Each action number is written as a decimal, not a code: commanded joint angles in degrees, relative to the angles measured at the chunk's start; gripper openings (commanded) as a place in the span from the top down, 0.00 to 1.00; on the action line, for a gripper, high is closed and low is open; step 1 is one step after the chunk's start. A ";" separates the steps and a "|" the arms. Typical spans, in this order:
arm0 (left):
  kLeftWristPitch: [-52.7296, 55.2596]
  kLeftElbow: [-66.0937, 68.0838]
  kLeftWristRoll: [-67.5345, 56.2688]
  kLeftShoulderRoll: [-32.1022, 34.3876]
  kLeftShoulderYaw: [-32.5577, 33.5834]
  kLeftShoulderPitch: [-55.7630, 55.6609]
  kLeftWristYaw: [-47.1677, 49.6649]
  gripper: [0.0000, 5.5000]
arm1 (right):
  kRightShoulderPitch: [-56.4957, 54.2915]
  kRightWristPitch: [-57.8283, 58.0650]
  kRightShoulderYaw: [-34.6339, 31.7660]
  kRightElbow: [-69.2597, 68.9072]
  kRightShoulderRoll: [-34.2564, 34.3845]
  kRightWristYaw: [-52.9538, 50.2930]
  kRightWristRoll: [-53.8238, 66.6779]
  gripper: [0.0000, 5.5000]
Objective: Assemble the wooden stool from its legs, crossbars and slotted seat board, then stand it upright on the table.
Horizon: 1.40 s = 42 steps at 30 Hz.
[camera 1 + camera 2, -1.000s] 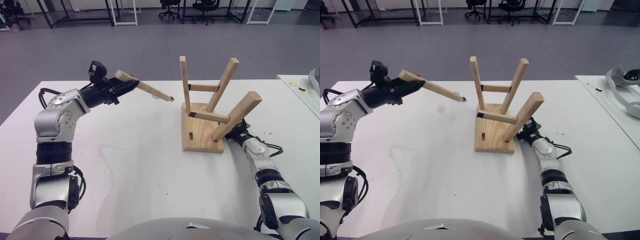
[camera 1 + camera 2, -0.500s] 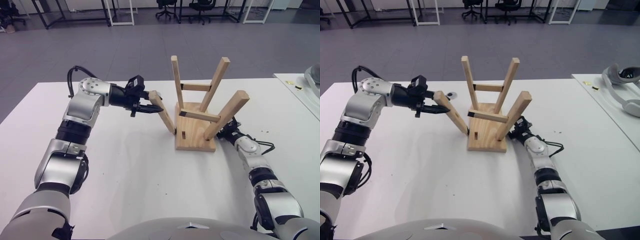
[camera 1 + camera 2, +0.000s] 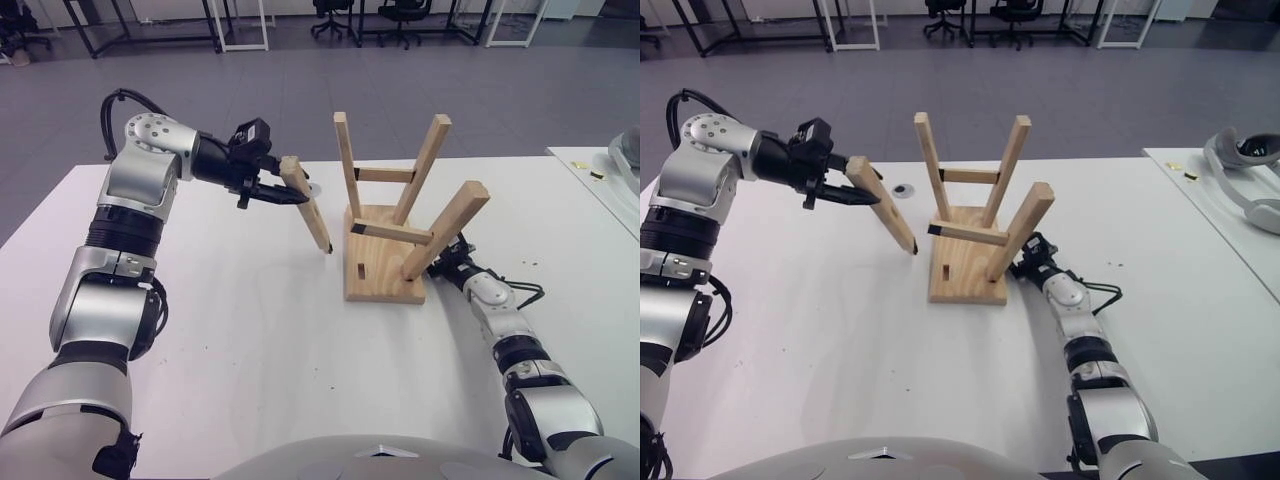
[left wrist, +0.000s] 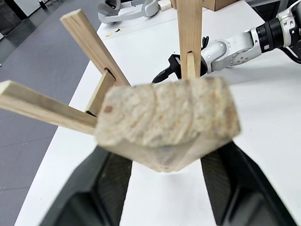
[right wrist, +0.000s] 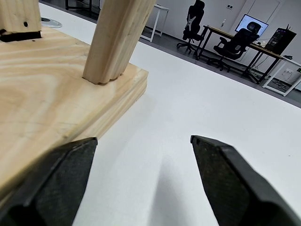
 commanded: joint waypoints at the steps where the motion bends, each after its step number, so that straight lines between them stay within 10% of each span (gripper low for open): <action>1: 0.74 -2.20 -0.37 -0.69 -0.02 0.07 -0.97 0.63 | 2.88 3.23 1.58 2.16 1.23 0.86 -1.68 0.32; 42: 1.20 0.63 2.41 -9.43 -6.38 -0.92 1.26 0.63 | 4.13 2.74 2.95 -0.77 3.07 6.49 -0.66 0.32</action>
